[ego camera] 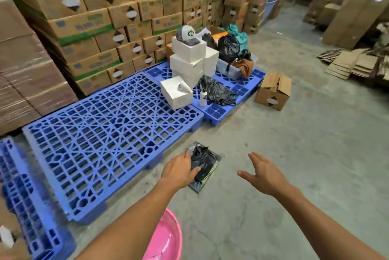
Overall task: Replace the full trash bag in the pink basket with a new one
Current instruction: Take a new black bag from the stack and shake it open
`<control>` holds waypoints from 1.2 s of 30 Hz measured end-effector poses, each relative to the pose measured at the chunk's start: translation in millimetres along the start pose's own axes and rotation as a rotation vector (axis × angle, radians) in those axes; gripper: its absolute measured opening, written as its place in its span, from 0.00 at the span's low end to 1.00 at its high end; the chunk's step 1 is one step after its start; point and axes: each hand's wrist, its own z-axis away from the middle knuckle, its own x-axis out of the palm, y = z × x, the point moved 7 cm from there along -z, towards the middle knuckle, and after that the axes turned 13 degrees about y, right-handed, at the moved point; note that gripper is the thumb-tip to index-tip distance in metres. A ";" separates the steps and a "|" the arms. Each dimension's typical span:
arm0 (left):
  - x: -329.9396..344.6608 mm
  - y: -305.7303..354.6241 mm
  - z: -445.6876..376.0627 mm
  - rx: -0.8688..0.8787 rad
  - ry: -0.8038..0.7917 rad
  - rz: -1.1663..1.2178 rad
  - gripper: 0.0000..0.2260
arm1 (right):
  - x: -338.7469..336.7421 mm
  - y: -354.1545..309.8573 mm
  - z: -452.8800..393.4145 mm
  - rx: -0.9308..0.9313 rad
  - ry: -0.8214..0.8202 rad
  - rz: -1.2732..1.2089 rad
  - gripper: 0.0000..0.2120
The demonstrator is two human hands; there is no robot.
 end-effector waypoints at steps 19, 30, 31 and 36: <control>248.7 -97.2 -323.5 -0.483 -0.119 0.168 0.37 | 276.5 55.7 -383.6 -0.046 -0.320 -0.182 0.31; 543.0 -199.4 -409.6 -0.632 -0.262 0.217 0.35 | 554.8 93.1 -503.4 0.064 -0.268 -0.167 0.21; 557.0 -205.7 -408.6 -0.674 -0.268 0.238 0.34 | 568.9 98.4 -508.1 0.081 -0.260 -0.163 0.22; 583.7 -215.8 -400.9 -0.793 -0.237 0.273 0.32 | 605.4 115.0 -518.6 0.176 -0.261 -0.128 0.20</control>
